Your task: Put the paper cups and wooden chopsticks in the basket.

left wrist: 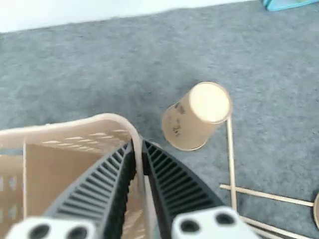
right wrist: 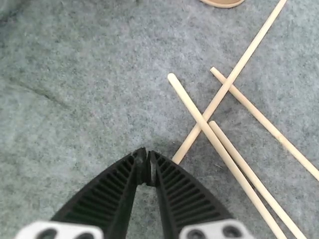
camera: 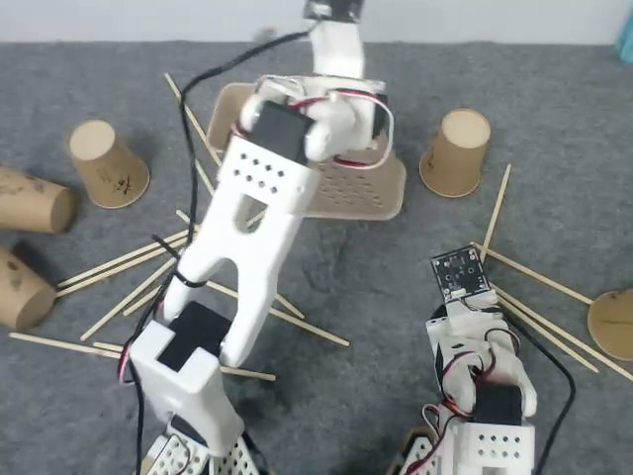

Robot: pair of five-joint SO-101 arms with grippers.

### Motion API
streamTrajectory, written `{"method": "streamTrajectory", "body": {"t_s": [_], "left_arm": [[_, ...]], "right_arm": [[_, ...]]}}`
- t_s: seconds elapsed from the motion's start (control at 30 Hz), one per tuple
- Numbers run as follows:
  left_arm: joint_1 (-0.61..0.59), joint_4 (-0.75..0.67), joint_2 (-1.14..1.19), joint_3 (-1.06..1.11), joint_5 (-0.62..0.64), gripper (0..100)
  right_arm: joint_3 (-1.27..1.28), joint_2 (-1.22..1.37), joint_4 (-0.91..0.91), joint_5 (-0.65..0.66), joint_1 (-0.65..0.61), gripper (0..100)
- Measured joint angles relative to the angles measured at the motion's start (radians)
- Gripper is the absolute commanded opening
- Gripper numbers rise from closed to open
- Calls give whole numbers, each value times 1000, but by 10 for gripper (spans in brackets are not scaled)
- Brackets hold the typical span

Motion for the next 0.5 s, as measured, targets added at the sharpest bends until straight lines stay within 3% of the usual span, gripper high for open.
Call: {"method": "streamTrajectory", "body": {"t_s": [0.2,0.4,0.5], "left_arm": [[44,-130,0,121,-6,24],[43,-141,0,141,-80,258],[43,-103,0,133,-97,304]], "right_arm": [[0,0,0,0,0,9],[0,0,0,0,0,9],[0,0,0,0,0,9]]}}
